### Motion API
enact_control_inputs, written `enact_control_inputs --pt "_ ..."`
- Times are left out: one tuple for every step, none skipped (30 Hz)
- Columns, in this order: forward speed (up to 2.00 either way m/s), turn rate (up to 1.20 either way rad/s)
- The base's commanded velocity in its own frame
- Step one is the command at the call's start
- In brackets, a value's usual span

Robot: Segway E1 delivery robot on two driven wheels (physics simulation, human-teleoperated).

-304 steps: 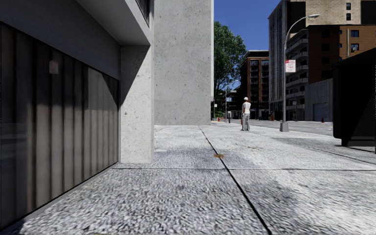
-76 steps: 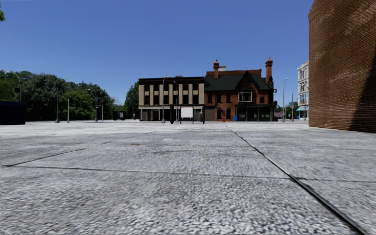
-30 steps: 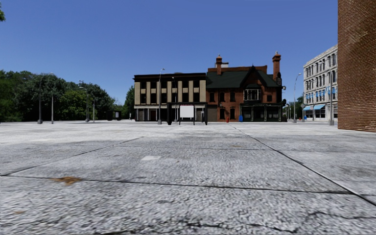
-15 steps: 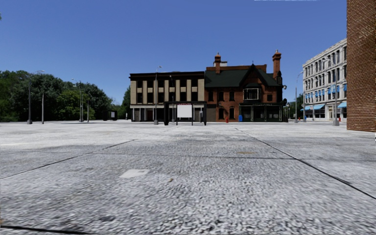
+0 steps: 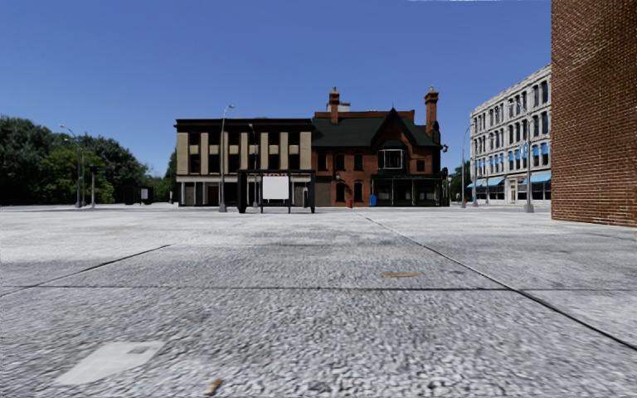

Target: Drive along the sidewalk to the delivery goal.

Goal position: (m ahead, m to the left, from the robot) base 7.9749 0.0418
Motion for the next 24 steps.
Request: enact_control_inputs --pt "2.00 0.00" --pt "2.00 0.00" --pt "2.00 0.00" --pt "2.00 0.00" --pt "2.00 0.00" --pt "2.00 0.00" --pt "2.00 0.00" --pt "2.00 0.00" --pt "2.00 0.00" --pt "2.00 0.00" --pt "2.00 0.00" --pt "2.00 0.00" --pt "2.00 0.00" --pt "2.00 0.00" --pt "2.00 0.00" --pt "2.00 0.00" --pt "2.00 0.00" --pt "2.00 0.00" --pt "2.00 0.00" --pt "2.00 0.00" --pt "2.00 0.00" --pt "2.00 0.00" --pt "2.00 0.00" --pt "2.00 0.00"
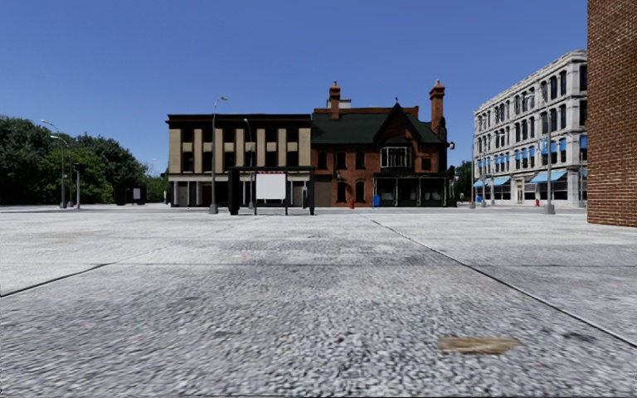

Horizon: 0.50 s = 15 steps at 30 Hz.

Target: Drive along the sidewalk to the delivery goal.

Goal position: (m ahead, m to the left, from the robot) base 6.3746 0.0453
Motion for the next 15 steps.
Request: enact_control_inputs --pt "2.00 0.00" --pt "2.00 0.00" --pt "2.00 0.00" --pt "2.00 0.00" --pt "2.00 0.00" --pt "2.00 0.00" --pt "2.00 0.00" --pt "2.00 0.00" --pt "2.00 0.00" --pt "2.00 0.00" --pt "2.00 0.00" --pt "2.00 0.00" --pt "2.00 0.00" --pt "2.00 0.00" --pt "2.00 0.00"
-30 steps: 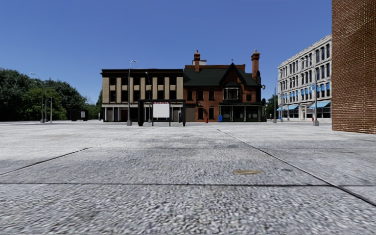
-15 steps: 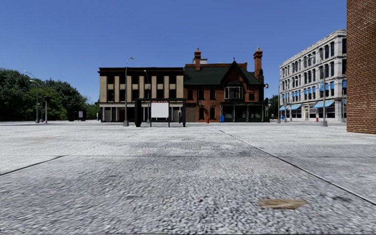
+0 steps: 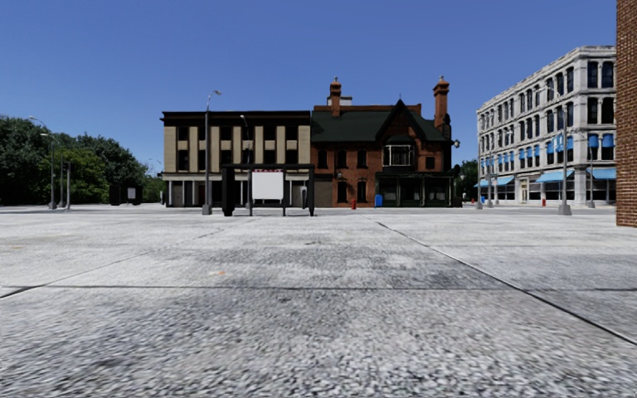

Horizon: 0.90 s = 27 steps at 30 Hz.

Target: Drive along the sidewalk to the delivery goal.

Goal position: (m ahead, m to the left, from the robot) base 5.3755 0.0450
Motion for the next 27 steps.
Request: enact_control_inputs --pt "2.00 0.00" --pt "2.00 0.00" --pt "2.00 0.00" --pt "2.00 0.00" --pt "2.00 0.00" --pt "2.00 0.00" --pt "2.00 0.00" --pt "2.00 0.00" --pt "2.00 0.00" --pt "2.00 0.00" --pt "2.00 0.00" --pt "2.00 0.00" --pt "2.00 0.00" --pt "2.00 0.00" --pt "2.00 0.00" --pt "2.00 0.00" --pt "2.00 0.00" --pt "2.00 0.00" --pt "2.00 0.00" --pt "2.00 0.00" --pt "2.00 0.00" --pt "2.00 0.00" --pt "2.00 0.00" --pt "2.00 0.00" --pt "2.00 0.00" --pt "2.00 0.00" --pt "2.00 0.00"
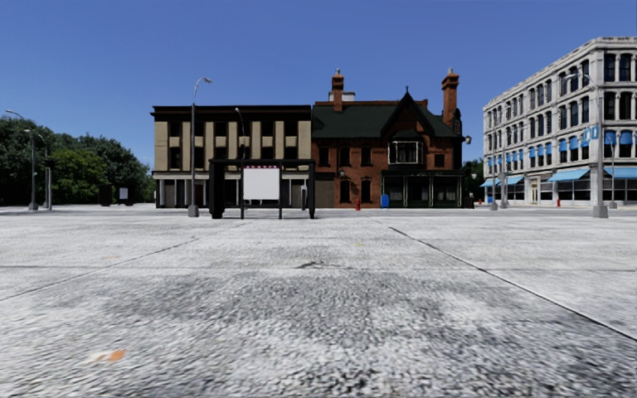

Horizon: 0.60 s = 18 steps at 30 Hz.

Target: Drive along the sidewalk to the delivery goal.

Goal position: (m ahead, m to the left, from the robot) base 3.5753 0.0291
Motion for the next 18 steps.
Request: enact_control_inputs --pt "2.00 0.00" --pt "2.00 0.00" --pt "2.00 0.00" --pt "2.00 0.00" --pt "2.00 0.00" --pt "2.00 0.00" --pt "2.00 0.00" --pt "2.00 0.08" --pt "2.00 0.18" --pt "2.00 0.20" --pt "2.00 0.21" --pt "2.00 0.21" --pt "2.00 0.21" --pt "2.00 0.21" --pt "2.00 0.21" --pt "2.00 0.21" --pt "2.00 0.21" --pt "2.00 0.21"
